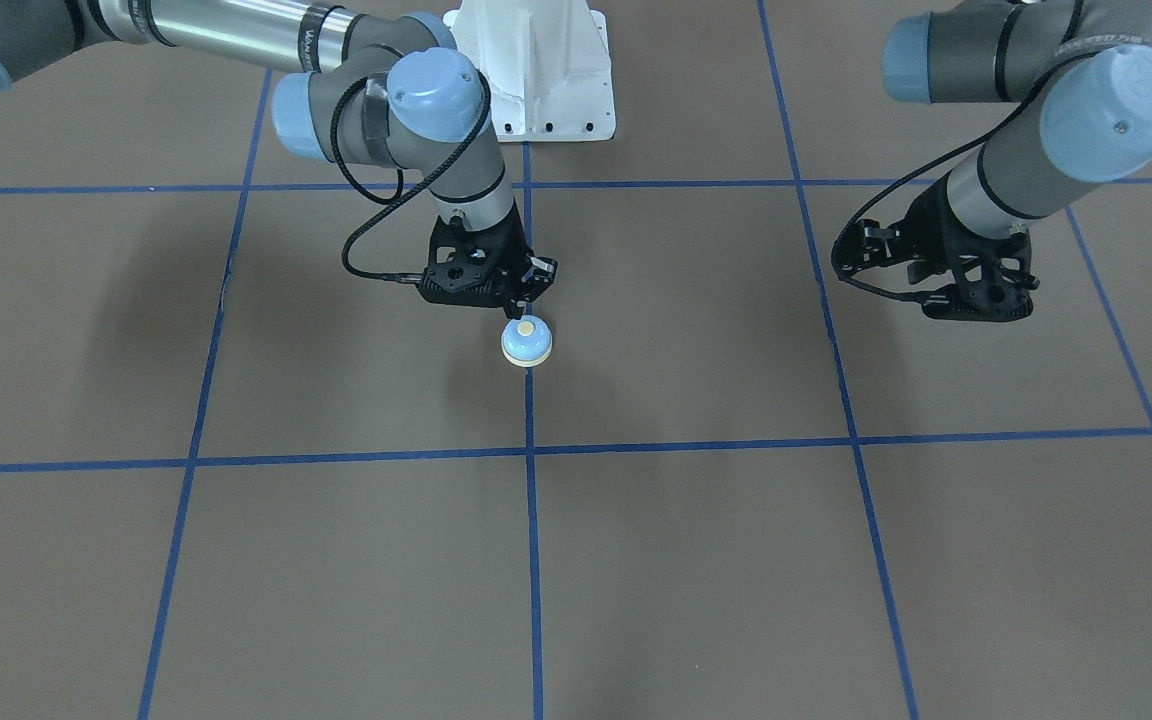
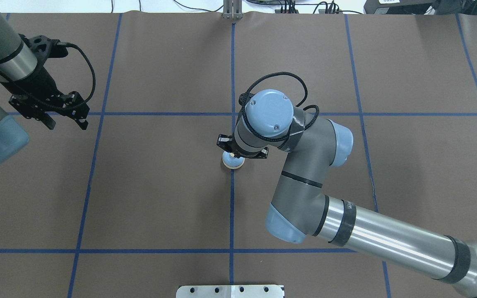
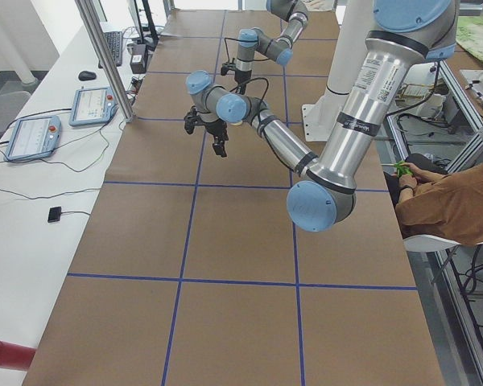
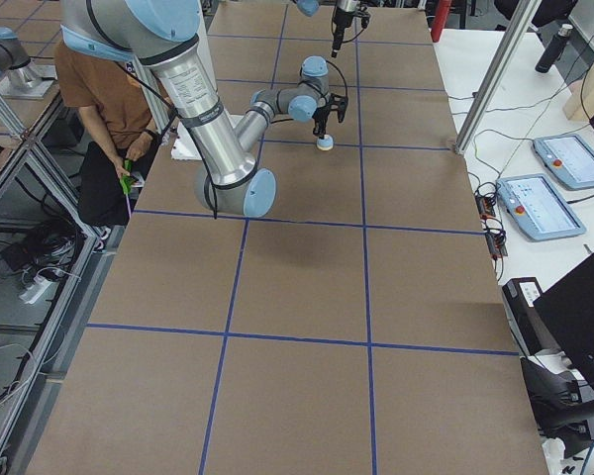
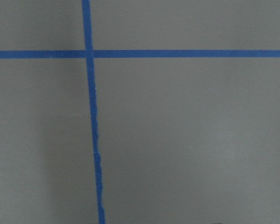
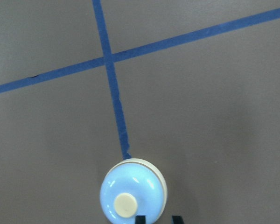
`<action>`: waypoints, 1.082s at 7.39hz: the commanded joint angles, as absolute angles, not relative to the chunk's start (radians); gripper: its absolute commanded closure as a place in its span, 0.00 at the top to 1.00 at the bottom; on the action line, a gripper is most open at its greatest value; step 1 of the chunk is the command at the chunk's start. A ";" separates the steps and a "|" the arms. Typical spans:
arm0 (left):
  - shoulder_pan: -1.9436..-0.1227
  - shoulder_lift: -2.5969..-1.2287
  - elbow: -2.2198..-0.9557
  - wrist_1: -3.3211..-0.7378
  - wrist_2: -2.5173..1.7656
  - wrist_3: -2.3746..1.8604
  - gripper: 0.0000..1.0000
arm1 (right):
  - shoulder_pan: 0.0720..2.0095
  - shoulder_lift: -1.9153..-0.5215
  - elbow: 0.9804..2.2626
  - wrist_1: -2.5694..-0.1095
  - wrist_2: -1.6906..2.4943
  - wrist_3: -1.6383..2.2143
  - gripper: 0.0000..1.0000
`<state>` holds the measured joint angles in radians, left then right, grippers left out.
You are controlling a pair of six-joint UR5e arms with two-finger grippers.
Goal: Place and press bell with both arms
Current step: 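Press down on the bell's top button with the right gripper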
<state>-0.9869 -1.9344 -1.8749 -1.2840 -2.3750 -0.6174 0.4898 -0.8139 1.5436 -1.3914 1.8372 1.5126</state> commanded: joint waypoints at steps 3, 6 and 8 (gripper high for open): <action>-0.996 -1.924 -1.881 -1.269 -2.370 -0.592 0.84 | 0.485 -0.795 1.516 -1.414 1.836 1.522 0.00; -0.996 -1.922 -1.882 -1.267 -2.368 -0.592 0.84 | 0.480 -0.789 1.488 -1.410 1.835 1.513 0.00; -0.997 -1.921 -1.885 -1.269 -2.368 -0.592 0.84 | 0.474 -0.790 1.474 -1.407 1.833 1.508 0.00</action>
